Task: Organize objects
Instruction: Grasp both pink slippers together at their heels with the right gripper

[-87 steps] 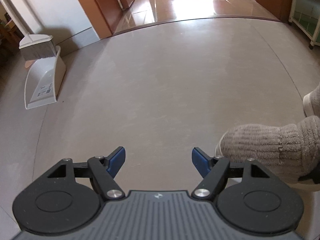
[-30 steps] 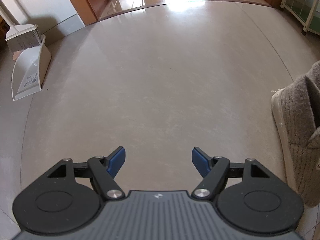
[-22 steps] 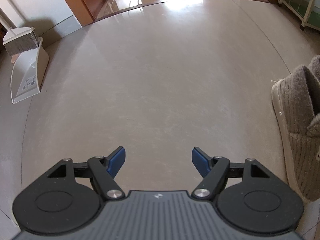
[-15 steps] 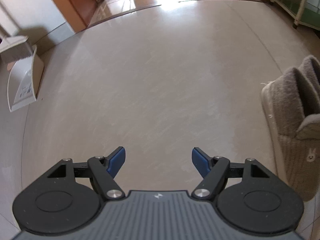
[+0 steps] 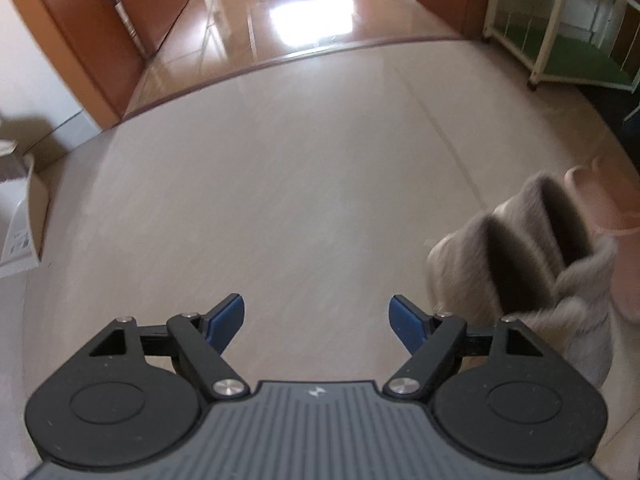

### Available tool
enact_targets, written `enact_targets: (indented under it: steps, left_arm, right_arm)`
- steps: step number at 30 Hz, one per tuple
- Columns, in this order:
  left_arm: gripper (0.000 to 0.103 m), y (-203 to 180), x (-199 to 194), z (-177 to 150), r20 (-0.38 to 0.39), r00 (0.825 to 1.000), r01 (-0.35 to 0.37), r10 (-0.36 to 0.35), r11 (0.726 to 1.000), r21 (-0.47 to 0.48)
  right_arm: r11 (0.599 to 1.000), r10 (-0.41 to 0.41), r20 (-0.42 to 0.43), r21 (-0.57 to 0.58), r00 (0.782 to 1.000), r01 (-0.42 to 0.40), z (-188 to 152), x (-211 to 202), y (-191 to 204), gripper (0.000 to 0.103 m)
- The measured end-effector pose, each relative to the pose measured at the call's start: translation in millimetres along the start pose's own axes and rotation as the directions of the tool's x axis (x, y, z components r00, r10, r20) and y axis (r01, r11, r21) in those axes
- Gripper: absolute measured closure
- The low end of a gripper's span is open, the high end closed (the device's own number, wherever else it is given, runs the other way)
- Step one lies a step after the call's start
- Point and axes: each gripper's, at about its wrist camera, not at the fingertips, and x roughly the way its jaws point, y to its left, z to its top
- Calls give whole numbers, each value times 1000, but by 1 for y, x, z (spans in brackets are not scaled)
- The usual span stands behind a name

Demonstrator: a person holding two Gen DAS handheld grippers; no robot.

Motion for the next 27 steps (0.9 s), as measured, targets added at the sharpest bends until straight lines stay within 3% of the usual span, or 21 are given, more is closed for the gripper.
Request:
enact_targets:
  steps: [3, 7, 11, 16, 19, 21, 23, 27]
  left_arm:
    - [23, -17, 8, 18, -5, 999, 35, -35, 999, 3]
    - [23, -36, 15, 31, -7, 997, 76, -76, 997, 18]
    - [23, -53, 25, 38, -36, 996, 80, -79, 996, 40]
    - [23, -68, 32, 40, -59, 995, 85, -80, 993, 88]
    - [23, -71, 31, 39, -57, 996, 78, -72, 991, 106]
    - [23, -71, 31, 39, -60, 995, 80, -74, 991, 105]
    - [23, -70, 31, 38, -64, 995, 83, -77, 991, 103]
    - [23, -74, 26, 39, -54, 995, 91, -85, 989, 113]
  right_arm:
    - [981, -45, -25, 187, 999, 49, -33, -2, -44, 34]
    - [922, -76, -134, 367, 988, 121, -77, 16, -83, 35]
    - [831, 21, -229, 546, 973, 110, -107, 44, -111, 36]
    - [744, 149, -316, 660, 937, 105, -120, 88, -126, 39]
    - [691, 214, -362, 712, 907, 121, -126, 111, -132, 48]
    - [696, 221, -411, 702, 884, 152, -128, 123, -130, 51]
    - [716, 204, -442, 676, 874, 174, -128, 129, -126, 51]
    - [711, 230, -461, 681, 857, 175, -134, 138, -120, 52]
